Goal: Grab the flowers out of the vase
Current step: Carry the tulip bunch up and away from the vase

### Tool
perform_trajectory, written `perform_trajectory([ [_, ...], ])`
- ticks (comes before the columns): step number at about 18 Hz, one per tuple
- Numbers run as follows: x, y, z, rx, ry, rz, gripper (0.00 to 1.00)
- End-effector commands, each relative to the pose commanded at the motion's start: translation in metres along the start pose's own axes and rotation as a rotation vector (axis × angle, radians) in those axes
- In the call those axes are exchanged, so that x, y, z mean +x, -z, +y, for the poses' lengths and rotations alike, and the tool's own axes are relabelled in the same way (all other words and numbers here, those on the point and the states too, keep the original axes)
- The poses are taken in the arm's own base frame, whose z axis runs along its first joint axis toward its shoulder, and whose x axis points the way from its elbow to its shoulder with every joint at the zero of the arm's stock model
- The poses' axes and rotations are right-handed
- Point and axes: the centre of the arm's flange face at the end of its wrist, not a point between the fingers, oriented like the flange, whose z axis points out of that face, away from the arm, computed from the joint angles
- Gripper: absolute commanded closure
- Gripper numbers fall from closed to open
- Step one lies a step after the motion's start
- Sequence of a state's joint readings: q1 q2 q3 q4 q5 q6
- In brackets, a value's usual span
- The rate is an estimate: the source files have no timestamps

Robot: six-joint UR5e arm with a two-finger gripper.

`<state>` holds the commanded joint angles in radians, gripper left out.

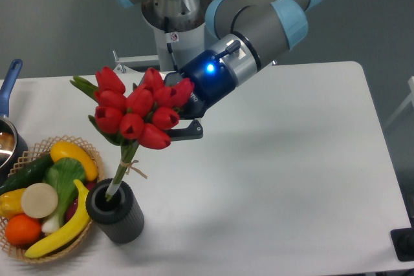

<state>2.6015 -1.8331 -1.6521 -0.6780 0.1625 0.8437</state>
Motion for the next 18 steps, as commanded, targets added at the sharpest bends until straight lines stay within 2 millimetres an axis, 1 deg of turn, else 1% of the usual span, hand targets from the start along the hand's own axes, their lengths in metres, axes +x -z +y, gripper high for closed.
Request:
perform_trajectory([
  [1,-0.004,0.009,-0.001,0.003,-0.002,-0.017,0.85],
  [3,-0.005,0.018,-0.004,0.001,-0.006,-0.035,0.85],
  [4,-0.008,0.026,-0.005,0.002,-0.009,-0.051,0.85],
  [5,-0.012,0.037,-0.005,0.005,-0.011,-0.071,0.85],
  [7,-0.018,0.053,-0.01,0.003,-0.023,-0.104,0.81],
  [8,-0.02,0.061,-0.014,-0.014,-0.038,-0.136,0.79],
  [9,-0.022,0.073,-0.017,-0.047,-0.048,-0.188,0.79],
  [10,-0.025,0.079,-0.015,-0.086,-0.049,-0.235,0.79],
  [12,-0.03,0.084,-0.01,-0.135,-0.058,-0.282,0.79],
  [15,-0.036,0.097,-0.001,-0.213,-0.134,-0.346,0.79],
  [18,-0.047,0.106,0.016,-0.409,-0.192,-0.465,0.79],
])
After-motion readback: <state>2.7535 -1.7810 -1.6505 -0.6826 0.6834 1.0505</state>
